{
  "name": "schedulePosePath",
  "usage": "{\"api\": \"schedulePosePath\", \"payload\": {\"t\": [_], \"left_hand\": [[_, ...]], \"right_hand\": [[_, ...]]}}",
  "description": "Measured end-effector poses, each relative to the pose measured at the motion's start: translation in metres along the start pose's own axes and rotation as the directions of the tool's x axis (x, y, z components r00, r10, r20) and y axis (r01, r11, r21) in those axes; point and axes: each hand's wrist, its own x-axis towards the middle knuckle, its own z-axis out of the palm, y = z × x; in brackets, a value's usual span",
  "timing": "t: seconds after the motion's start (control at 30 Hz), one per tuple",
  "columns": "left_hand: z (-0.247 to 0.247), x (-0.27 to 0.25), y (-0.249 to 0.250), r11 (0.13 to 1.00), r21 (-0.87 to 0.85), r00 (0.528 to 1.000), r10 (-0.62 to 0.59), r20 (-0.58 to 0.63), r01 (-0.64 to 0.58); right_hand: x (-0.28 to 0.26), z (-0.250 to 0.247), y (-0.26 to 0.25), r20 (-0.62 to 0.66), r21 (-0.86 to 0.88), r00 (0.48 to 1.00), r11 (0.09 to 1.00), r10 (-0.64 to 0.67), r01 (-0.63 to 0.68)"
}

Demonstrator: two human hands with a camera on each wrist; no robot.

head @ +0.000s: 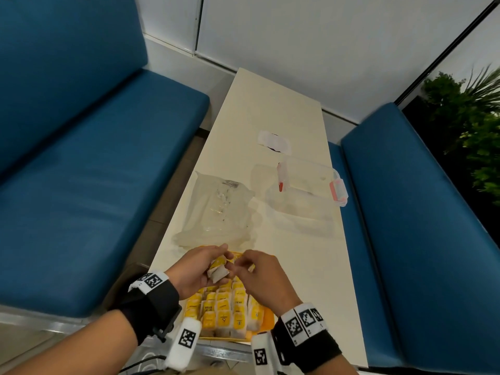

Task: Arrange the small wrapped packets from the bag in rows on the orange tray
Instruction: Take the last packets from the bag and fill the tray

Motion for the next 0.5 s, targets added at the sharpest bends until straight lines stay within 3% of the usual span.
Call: {"api": "schedulePosePath", "payload": {"t": [0.13,0.27,0.5], "left_hand": [[-0.001,0.003,-0.003,0.998,-0.057,1.000,0.016,0.003,-0.016],[0.001,-0.002,-0.001,0.995,-0.093,0.999,0.035,-0.006,-0.036],[-0.003,-0.005,0.004,0.982,-0.186,1.000,0.016,0.009,-0.014]], "right_hand": [[0.004,0.013,-0.006,-0.048,0.092,0.994,0.991,-0.095,0.099],[0.004,0.023,-0.003,-0.009,0.045,0.988,0.987,-0.153,0.153],[0.004,0.025,0.004,-0.071,0.064,0.979,0.978,-0.192,0.196]]}}
